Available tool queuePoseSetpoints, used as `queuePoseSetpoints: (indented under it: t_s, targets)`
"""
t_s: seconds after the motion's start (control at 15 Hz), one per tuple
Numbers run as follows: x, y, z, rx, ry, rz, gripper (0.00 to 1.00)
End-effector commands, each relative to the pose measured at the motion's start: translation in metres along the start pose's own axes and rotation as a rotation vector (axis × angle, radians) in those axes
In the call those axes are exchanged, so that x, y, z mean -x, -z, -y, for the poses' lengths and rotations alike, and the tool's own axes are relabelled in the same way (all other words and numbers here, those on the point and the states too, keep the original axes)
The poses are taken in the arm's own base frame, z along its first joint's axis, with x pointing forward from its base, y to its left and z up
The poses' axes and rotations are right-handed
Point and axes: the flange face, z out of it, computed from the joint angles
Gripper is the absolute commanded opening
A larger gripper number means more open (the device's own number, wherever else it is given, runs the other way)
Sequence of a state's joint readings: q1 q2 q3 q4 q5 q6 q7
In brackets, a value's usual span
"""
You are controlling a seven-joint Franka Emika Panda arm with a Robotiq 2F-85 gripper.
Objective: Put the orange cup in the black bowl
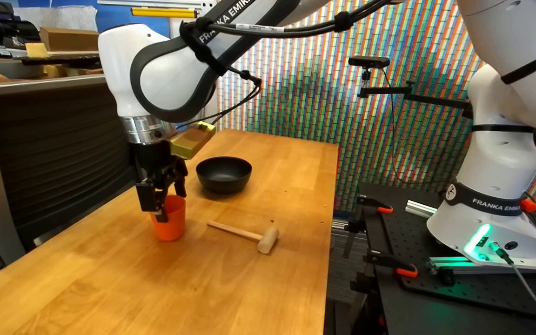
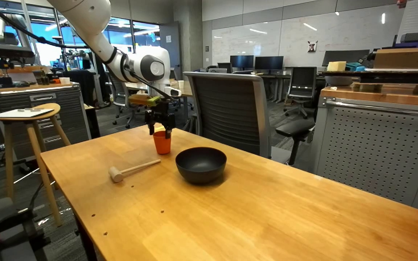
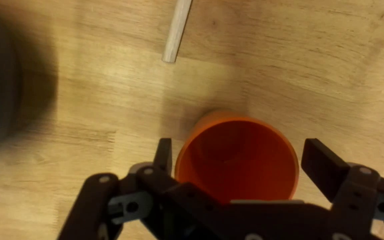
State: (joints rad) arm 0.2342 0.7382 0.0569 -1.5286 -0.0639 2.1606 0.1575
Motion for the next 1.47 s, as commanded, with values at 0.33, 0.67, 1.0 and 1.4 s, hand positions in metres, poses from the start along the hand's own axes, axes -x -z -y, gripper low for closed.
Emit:
queuePoseSetpoints:
  t_s: [0.33,0.67,1.0,1.4]
  targets:
    - [-0.022,0.007,-0.005,-0.005,0.040,0.009,0.71]
    - [-0.020,0.017,-0.019,-0.021,0.006,0.006,0.55]
    - [0.009,0.088,-0.085,0.012,-0.209,-0.094,0.55]
    - [0.065,0.106,-0.168,0.022,-0.523,-0.064,0.55]
